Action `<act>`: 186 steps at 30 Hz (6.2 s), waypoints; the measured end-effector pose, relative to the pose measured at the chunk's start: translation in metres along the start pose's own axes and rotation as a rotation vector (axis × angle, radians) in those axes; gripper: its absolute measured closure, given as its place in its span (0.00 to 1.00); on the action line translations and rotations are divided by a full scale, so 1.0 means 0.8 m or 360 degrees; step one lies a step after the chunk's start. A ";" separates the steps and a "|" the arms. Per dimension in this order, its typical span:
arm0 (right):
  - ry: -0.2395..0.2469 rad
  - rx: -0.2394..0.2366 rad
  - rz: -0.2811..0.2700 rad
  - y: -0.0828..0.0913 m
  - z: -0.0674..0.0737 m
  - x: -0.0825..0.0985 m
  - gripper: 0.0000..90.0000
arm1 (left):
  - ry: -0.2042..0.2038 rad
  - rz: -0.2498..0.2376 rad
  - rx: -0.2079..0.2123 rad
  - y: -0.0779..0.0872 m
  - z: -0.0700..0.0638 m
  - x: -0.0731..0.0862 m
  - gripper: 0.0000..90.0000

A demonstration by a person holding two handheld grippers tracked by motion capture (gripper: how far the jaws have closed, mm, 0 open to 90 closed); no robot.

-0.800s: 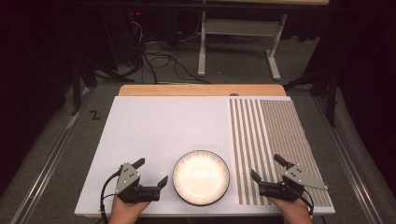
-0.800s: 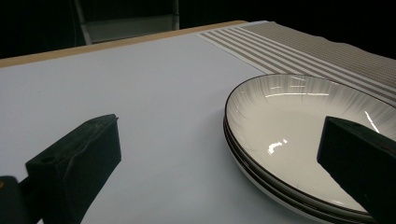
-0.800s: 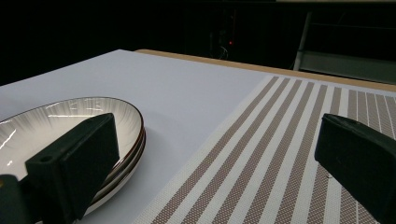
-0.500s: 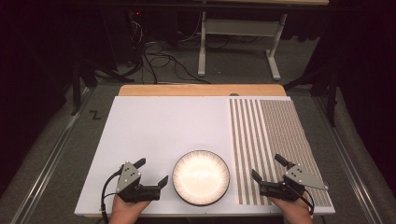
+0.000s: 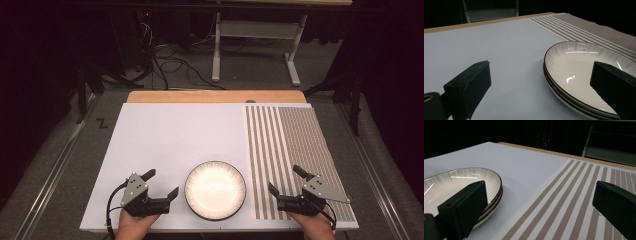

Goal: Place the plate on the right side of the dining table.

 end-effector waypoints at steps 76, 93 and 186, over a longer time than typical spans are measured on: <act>0.0093 -0.0189 0.0481 -0.067 0.062 0.015 1.00 | -0.0002 0.0104 -0.0003 -0.008 0.007 0.005 0.02; 0.0085 -0.0203 0.0499 -0.068 0.065 0.017 1.00 | 0.0008 0.0115 0.0029 -0.012 0.005 0.007 0.04; 0.0234 -0.0152 0.0537 -0.081 0.093 0.027 1.00 | 0.0128 0.0154 0.0197 -0.020 -0.002 0.012 0.15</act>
Point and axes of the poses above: each handheld gripper's, and its own axes: y roughly backward along the jaws, x roughly out of its underside, z roughly to its left, the point moved 1 cm from there along -y, roughly forward along the jaws, and after that the axes turned 8 degrees about -y, right-handed, at the moved point
